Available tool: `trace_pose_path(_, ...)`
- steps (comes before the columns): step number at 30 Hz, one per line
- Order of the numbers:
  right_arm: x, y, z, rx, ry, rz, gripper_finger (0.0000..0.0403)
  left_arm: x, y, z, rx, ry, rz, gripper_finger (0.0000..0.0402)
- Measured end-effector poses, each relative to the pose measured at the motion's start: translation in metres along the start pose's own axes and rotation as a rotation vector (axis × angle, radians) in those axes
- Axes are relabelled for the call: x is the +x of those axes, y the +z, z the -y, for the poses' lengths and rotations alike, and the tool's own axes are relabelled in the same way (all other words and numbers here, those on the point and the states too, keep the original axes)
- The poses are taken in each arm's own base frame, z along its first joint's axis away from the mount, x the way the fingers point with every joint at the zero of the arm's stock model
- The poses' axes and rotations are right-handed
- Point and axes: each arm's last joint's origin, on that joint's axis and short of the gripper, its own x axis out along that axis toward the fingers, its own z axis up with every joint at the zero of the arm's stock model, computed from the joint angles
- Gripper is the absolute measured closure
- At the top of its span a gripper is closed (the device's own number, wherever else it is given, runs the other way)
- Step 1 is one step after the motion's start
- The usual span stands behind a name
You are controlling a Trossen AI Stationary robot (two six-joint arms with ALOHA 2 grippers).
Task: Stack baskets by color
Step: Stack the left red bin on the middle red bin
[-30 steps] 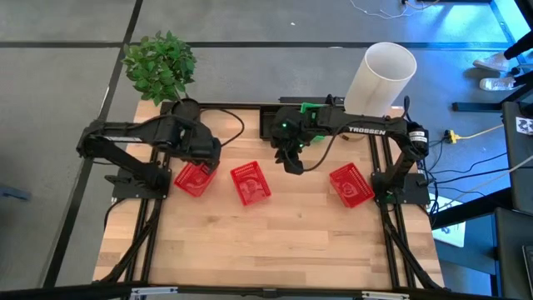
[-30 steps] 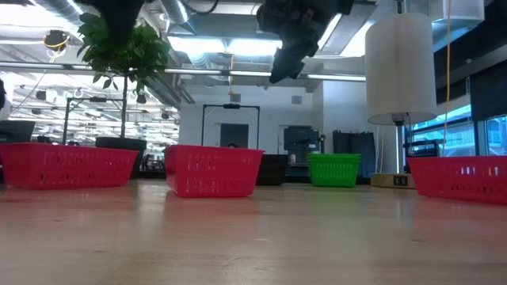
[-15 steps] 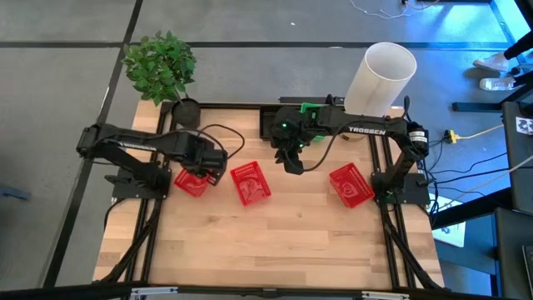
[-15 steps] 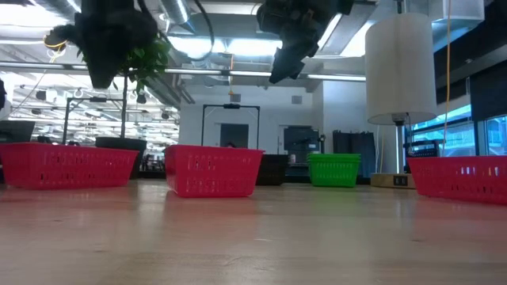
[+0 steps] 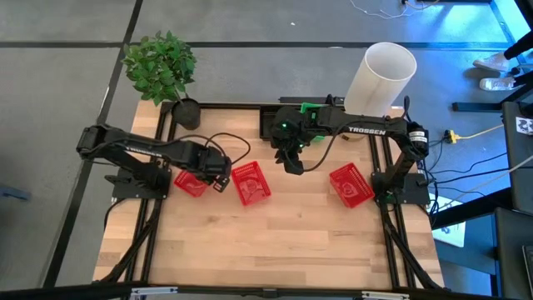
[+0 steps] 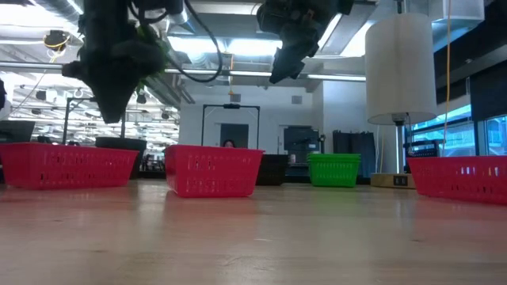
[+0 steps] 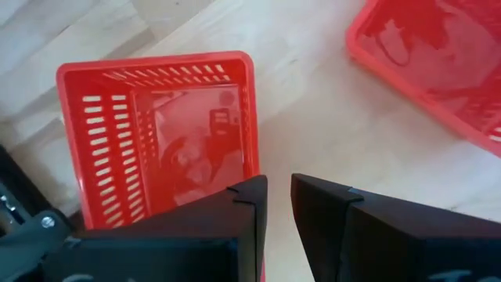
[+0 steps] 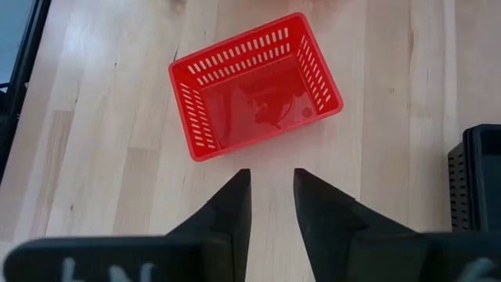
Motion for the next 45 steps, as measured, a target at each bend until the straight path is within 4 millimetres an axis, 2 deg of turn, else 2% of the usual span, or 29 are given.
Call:
trace_pose_path(10, 0.0, 0.0, 0.0, 0.0, 0.0, 0.0, 0.0305, 0.019, -0.005, -0.003, -0.029, -0.02, 0.002, 0.0349)
trace_pose_path(45, 0.0, 0.0, 0.0, 0.003, -0.002, -0.001, 0.0306, 0.029, -0.003, 0.0, 0.004, 0.049, 0.064, 0.0349)
